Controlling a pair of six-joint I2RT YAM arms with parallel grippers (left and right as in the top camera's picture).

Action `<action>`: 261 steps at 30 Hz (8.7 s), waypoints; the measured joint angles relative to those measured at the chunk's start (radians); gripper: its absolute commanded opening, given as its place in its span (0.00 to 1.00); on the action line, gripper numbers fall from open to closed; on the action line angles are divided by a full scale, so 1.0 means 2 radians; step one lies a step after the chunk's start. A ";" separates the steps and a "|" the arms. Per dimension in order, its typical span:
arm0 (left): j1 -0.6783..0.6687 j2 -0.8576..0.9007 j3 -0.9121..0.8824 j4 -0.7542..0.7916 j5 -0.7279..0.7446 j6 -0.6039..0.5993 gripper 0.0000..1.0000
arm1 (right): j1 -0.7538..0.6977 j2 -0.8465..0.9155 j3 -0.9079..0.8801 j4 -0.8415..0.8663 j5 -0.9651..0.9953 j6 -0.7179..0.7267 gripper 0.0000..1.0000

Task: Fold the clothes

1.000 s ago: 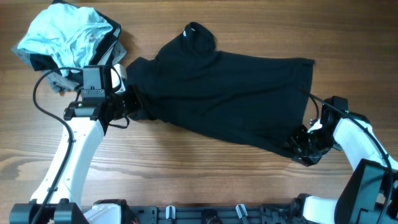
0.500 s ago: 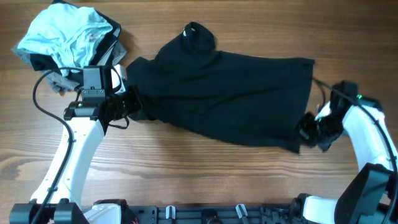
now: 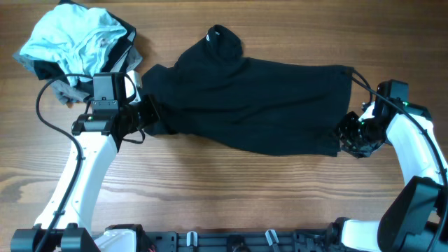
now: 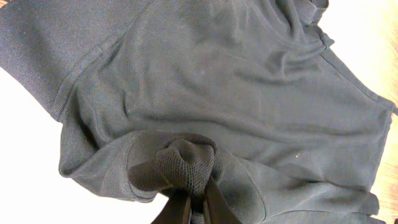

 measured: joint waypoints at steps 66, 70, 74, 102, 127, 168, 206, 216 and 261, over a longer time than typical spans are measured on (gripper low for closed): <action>-0.050 0.123 0.011 0.039 0.051 0.009 0.04 | -0.104 -0.050 0.038 -0.014 0.026 -0.062 0.04; -0.050 0.053 0.041 -0.051 0.053 0.009 0.04 | -0.104 -0.050 0.038 -0.026 0.026 -0.062 0.05; -0.050 0.008 0.045 -0.149 0.050 0.009 0.04 | -0.104 -0.050 0.038 -0.064 0.039 -0.061 0.04; -0.050 -0.014 0.044 -0.231 0.059 -0.006 0.04 | -0.106 -0.050 0.038 -0.056 0.074 -0.025 0.04; -0.075 0.073 0.045 0.001 -0.062 0.004 0.04 | -0.107 0.018 0.037 0.049 0.036 0.009 0.04; -0.061 0.096 -0.078 0.052 -0.072 0.035 0.04 | -0.101 0.074 -0.024 0.033 0.005 -0.073 0.94; -0.043 0.136 -0.044 0.002 -0.010 0.035 0.04 | -0.107 0.071 0.037 0.023 -0.031 -0.111 0.90; 0.042 0.144 -0.034 -0.054 -0.037 -0.005 0.04 | -0.107 0.052 0.002 -0.054 -0.005 -0.076 0.76; -0.019 0.101 0.185 -0.060 0.039 0.088 0.70 | -0.107 0.042 0.110 0.026 -0.068 -0.120 0.75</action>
